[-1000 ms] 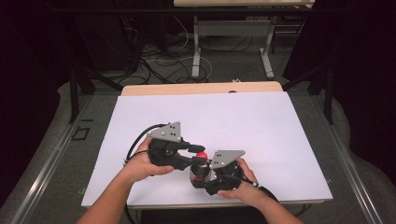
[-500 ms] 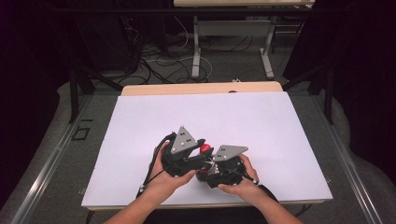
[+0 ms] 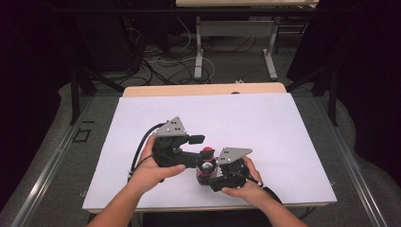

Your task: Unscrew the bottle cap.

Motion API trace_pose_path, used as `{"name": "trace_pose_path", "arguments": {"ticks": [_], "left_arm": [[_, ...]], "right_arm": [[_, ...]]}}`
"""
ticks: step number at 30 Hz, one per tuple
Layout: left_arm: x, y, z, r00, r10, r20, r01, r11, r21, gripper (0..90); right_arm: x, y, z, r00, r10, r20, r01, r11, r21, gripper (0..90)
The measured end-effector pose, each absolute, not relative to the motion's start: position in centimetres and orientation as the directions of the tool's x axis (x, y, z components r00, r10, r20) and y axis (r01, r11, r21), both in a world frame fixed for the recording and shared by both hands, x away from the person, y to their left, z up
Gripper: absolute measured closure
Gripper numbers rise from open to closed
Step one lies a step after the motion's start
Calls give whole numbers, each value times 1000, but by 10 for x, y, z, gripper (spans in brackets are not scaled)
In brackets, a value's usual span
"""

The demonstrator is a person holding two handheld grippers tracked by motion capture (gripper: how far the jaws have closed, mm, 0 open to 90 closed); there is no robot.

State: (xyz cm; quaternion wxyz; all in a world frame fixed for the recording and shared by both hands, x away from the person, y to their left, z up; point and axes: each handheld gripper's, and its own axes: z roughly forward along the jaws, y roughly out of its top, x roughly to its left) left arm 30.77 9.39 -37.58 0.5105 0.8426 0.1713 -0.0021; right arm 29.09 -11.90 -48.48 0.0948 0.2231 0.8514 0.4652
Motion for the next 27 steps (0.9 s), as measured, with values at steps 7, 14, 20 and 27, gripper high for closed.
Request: {"name": "trace_pose_path", "arguments": {"ticks": [7,14,20,27], "left_arm": [[318,97,-386,978,119,-173,210,-518,830,466],[317,97,-391,978,120,-169,207,-502,840,603],[305,90,-392,940,316,-133,273,-456,847,609],[284,73,-398,813,575,-94,350,-353,868,611]], "right_arm": [[284,-112,-486,-917,397,31,243,497,833,289],[282,-110,-485,-921,388,27,233,495,837,289],[286,-113,-486,-900,435,29,262,487,833,290],[289,-115,-487,-854,520,9,301,480,824,290]]}}
